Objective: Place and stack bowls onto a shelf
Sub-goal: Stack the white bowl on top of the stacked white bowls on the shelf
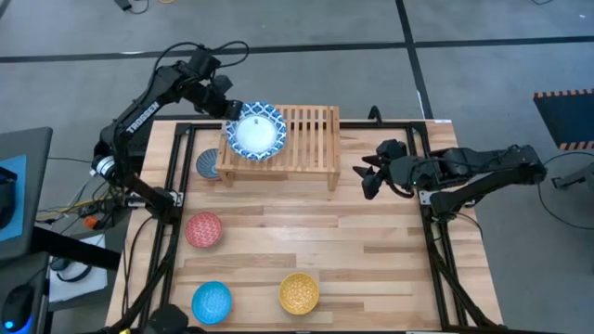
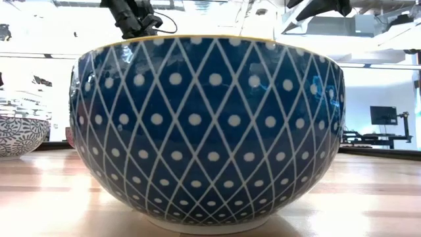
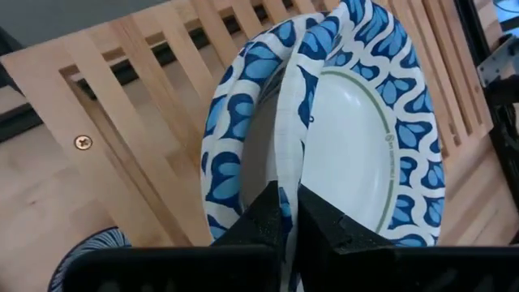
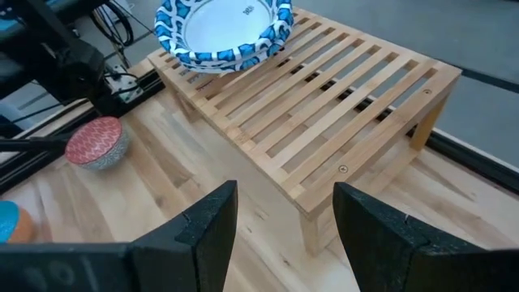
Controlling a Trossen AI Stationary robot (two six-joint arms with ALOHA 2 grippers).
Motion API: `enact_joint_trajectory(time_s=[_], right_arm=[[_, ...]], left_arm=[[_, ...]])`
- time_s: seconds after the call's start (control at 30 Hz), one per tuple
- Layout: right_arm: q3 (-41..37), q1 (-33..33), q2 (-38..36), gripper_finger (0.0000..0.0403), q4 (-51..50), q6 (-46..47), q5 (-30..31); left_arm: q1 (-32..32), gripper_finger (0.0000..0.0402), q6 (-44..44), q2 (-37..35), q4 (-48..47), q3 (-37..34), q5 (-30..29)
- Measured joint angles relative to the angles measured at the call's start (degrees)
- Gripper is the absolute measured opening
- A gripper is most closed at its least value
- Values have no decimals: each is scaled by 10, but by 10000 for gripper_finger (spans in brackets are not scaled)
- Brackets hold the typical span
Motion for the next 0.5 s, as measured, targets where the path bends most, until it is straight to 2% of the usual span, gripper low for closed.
enact_joint_trajectory(time_s=[0.13,0.3,0.5], right_arm=[[0,-6,0,230,0,0,0],[0,-22,0,230,0,-6,-2],[0,-32,-2,230,0,-6,-10]], left_arm=[[0,38,0,1,1,0,12],[1,107,0,-8,-2,4,28],[3,182,-11,-25,0,41,7]])
